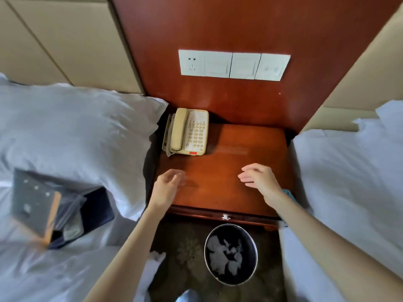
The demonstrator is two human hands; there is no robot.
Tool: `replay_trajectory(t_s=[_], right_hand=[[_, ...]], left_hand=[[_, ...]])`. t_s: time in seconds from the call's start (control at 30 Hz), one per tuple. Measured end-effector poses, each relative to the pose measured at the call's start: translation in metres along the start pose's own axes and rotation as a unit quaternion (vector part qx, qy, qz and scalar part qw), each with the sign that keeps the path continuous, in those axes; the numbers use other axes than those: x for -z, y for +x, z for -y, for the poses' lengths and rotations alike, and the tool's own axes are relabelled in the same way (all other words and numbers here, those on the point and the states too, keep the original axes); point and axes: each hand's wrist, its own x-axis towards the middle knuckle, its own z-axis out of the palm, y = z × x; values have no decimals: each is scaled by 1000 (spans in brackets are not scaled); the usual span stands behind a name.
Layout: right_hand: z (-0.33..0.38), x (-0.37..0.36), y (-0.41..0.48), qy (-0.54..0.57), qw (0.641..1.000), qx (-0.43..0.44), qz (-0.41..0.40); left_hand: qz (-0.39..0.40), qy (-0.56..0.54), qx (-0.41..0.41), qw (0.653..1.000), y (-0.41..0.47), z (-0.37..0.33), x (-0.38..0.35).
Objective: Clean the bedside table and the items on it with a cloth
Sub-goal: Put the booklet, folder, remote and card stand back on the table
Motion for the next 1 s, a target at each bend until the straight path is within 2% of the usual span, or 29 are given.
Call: replay_trajectory(t_s=[0.3,0.47,0.73,0.9,1.0], right_hand=[[79,-42,-65,9,996,-62,58],[106,-79,-85,-15,994,-61,93],[120,-153,-94,-31,990,-63,125],[112,-216,-93,-38,985,-81,151],[105,-254,-93,-63,980,-72,174]], left_hand=[[-35,-19,85,996,-59,-38,76],[-86,-12,103,991,-77,-36,128],[-157,79,125,977,-84,5,190],[-248,114,168,947,-75,45,230],[-272,172,173,931,-65,67,254]])
